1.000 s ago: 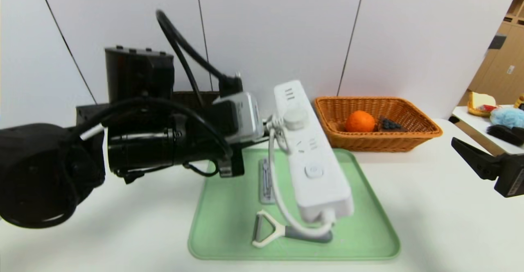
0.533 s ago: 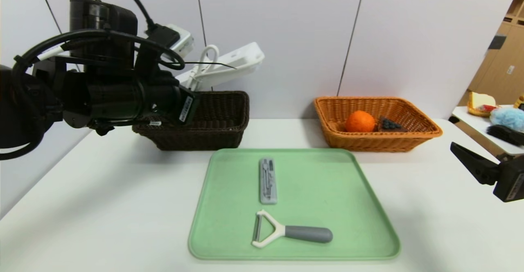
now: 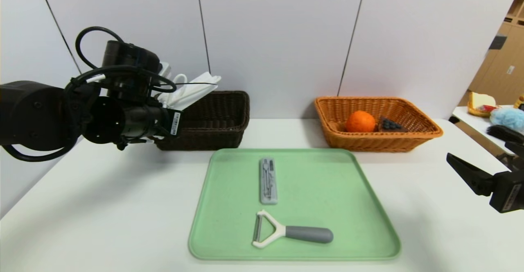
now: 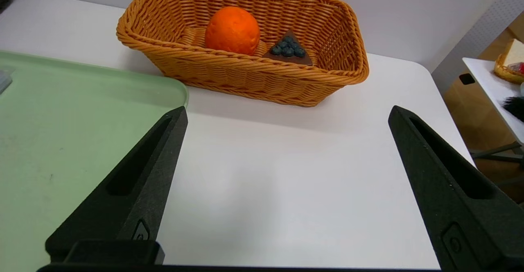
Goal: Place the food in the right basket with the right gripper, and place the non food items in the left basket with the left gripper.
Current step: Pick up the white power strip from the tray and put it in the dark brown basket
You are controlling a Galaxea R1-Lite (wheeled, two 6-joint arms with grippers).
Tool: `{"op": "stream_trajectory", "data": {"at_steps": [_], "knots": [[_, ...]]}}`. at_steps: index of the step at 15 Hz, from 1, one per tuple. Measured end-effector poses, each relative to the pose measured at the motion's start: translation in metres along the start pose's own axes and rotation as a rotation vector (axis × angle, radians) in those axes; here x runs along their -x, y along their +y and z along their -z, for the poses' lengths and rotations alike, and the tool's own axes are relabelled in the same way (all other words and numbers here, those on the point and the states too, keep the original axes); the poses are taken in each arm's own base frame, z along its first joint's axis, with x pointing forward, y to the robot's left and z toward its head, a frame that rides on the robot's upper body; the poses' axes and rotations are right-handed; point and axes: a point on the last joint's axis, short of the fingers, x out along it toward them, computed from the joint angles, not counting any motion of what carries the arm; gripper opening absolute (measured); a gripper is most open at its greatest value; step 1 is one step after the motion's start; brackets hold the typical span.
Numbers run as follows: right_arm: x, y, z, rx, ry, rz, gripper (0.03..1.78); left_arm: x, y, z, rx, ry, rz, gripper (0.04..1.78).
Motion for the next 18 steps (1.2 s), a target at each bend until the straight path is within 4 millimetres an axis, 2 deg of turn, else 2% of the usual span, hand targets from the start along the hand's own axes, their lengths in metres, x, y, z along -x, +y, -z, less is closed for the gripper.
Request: {"op": "stream_trajectory", "data": {"at_steps": [10, 18], "knots": [[0.0, 0.001, 0.004, -0.004, 0.017, -0.003, 1.69, -0.004, 0.0, -0.012, -0.346, -0.122, 0.086, 0.14], [0.0, 0.001, 0.005, -0.004, 0.021, -0.007, 1.69, -0.044, 0.008, -0.023, -0.417, -0.121, 0.094, 0.14]]}}
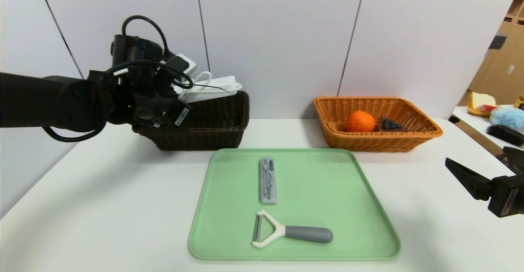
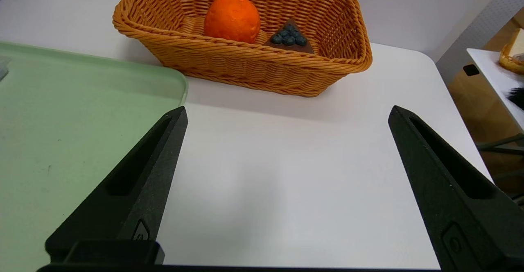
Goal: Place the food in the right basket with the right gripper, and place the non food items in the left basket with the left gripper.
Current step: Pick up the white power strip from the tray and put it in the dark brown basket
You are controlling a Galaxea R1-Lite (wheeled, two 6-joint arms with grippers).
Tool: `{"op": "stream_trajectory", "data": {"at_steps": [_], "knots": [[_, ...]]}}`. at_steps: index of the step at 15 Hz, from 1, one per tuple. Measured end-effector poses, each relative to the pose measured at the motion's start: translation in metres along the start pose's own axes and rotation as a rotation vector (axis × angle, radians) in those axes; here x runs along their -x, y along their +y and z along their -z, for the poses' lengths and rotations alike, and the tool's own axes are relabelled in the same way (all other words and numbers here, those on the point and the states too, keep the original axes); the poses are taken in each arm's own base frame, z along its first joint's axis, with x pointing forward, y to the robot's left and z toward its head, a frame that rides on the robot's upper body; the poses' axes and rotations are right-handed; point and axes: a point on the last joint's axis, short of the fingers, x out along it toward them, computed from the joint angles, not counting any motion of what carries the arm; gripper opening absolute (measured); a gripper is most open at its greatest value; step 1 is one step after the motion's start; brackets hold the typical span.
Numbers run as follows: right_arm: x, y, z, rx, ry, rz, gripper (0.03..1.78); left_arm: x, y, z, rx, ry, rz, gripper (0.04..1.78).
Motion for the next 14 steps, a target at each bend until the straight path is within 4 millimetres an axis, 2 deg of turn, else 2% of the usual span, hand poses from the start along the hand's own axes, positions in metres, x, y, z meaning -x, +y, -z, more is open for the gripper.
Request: {"op": "stream_trajectory", "data": {"at_steps": [6, 14], "knots": [[-0.001, 0.0, 0.0, 0.0, 0.002, -0.001, 1.69, -0.016, -0.006, 0.007, -0.036, 0.034, 0.014, 0.14], [-0.001, 0.0, 0.0, -0.001, 0.004, -0.001, 1.69, -0.019, -0.007, 0.009, -0.045, 0.041, 0.018, 0.14]]}}
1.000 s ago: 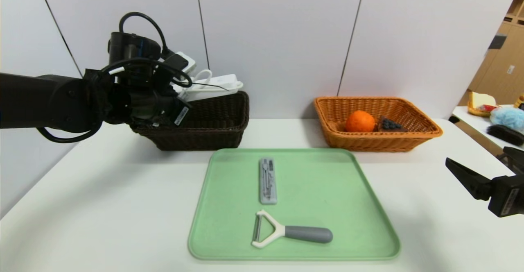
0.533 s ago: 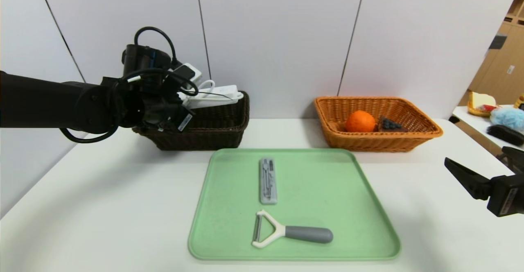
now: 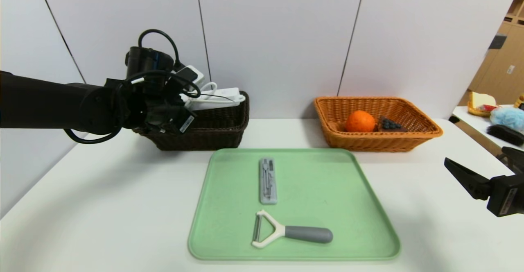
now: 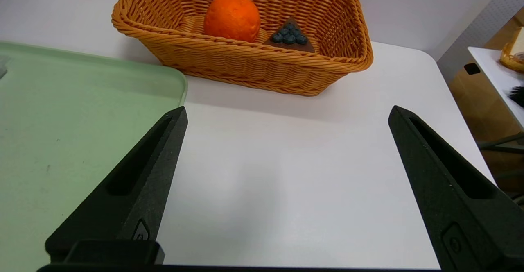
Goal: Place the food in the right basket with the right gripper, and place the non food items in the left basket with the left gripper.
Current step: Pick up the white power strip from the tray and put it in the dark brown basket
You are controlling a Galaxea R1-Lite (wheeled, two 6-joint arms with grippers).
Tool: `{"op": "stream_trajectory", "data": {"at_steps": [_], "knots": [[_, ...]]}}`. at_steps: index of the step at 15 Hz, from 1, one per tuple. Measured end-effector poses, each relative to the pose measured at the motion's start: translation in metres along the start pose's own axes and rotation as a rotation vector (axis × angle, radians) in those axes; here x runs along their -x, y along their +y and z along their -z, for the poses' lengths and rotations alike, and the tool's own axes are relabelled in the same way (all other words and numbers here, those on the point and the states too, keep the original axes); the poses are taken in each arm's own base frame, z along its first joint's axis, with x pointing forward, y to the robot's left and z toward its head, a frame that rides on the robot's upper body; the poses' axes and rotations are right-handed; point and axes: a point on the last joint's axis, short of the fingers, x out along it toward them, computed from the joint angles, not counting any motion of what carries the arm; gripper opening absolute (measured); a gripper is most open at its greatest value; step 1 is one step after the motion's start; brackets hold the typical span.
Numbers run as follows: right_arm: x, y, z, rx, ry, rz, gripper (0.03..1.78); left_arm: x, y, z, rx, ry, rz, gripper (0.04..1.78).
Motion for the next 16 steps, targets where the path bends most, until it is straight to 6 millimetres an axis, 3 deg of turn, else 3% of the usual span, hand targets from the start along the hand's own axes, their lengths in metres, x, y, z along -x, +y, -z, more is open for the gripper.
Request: {"op": "stream_trajectory", "data": {"at_steps": [8, 12, 16], "knots": [[-0.0002, -0.0002, -0.0012, 0.0, -0.005, 0.001, 1.69, -0.0012, 0.0046, 0.0006, 0.006, -0.016, -0.02, 0.19], [-0.0001, -0.0002, -0.0016, -0.001, -0.006, 0.001, 1.69, -0.0013, 0.0046, 0.0006, -0.006, -0.018, -0.021, 0.8], [-0.0001, -0.0002, -0.0012, -0.001, -0.005, 0.001, 1.69, 0.0019, 0.0077, -0.004, 0.0, -0.042, -0.019, 1.17]]}}
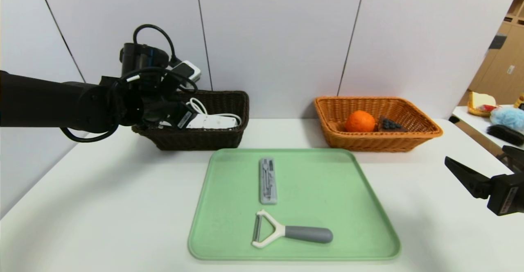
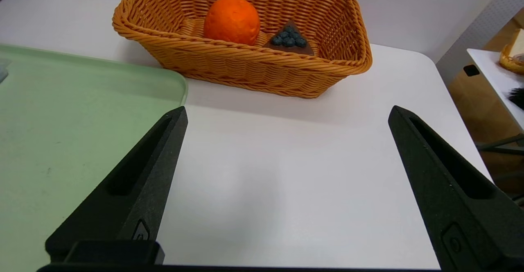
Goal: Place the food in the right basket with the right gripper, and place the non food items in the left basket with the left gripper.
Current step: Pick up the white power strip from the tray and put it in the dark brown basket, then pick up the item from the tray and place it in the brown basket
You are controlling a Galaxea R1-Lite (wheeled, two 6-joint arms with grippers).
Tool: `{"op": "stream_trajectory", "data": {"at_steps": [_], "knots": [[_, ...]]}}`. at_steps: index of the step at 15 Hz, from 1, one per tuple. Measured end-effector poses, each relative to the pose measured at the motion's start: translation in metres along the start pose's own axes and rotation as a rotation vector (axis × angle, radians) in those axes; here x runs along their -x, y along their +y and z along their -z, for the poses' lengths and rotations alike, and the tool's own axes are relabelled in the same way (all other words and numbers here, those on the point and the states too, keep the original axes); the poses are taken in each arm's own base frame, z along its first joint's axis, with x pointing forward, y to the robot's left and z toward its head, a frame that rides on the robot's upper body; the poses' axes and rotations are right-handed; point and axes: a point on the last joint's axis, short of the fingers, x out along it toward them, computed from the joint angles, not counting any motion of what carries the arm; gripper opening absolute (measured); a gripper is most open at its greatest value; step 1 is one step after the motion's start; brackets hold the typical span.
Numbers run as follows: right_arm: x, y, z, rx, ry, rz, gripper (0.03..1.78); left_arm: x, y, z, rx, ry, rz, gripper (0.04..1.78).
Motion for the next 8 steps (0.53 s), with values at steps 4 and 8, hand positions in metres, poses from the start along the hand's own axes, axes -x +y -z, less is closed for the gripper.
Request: {"op": "stream_trajectory", "data": {"at_steps": [4, 8], "knots": [[0.0, 0.0, 0.001, -0.001, 0.003, 0.0, 1.69, 0.028, 0.011, -0.037, 0.075, -0.192, 0.048, 1.38], [0.001, 0.0, 0.002, -0.01, 0.005, 0.002, 1.69, 0.067, -0.027, -0.075, 0.32, -0.274, 0.147, 1.51]]}}
